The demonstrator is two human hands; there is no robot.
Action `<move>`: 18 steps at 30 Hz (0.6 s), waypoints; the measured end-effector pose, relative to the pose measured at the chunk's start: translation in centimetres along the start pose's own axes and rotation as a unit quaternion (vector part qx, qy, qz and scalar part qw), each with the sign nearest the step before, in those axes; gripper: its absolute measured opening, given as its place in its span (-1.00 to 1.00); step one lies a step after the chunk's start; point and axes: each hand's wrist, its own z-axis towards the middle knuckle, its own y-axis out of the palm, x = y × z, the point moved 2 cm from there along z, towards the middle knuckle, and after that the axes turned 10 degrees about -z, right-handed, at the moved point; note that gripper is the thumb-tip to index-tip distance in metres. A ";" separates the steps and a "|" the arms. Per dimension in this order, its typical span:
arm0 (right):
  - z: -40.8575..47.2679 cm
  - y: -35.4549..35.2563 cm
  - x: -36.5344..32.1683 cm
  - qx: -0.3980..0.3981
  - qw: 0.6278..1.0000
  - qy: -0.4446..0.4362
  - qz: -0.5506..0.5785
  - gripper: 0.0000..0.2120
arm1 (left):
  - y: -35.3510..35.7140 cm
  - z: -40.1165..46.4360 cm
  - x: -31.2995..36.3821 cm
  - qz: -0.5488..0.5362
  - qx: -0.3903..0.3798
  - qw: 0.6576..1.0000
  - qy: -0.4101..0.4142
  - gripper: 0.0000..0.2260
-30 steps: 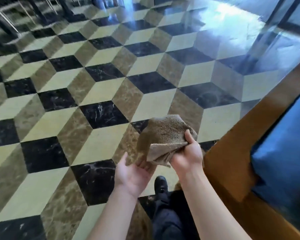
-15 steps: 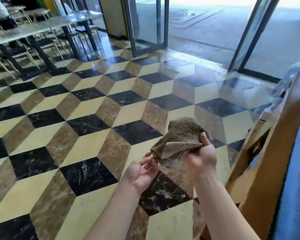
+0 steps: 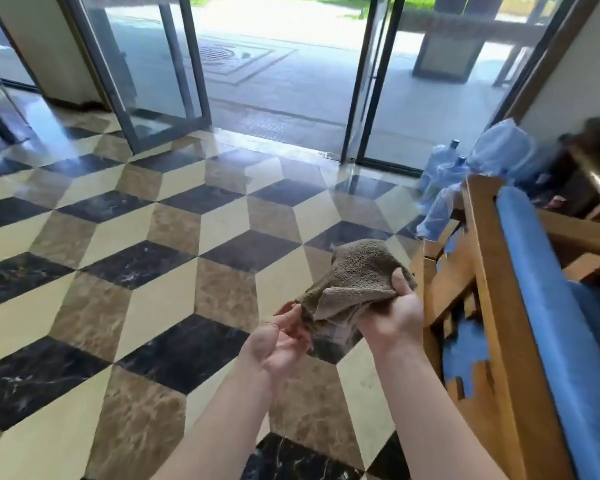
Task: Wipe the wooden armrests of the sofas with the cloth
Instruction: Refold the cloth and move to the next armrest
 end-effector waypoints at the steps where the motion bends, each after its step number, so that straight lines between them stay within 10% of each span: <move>1: 1.1 1.0 0.0 0.002 1.000 -0.006 0.000 -0.53 | 1.3 0.9 1.4 0.008 -0.007 1.000 0.000 -0.87; 18: 29.5 11.1 -7.5 0.035 0.988 -0.124 0.090 -0.59 | 22.0 27.2 13.7 0.149 0.015 0.986 -0.071 -0.87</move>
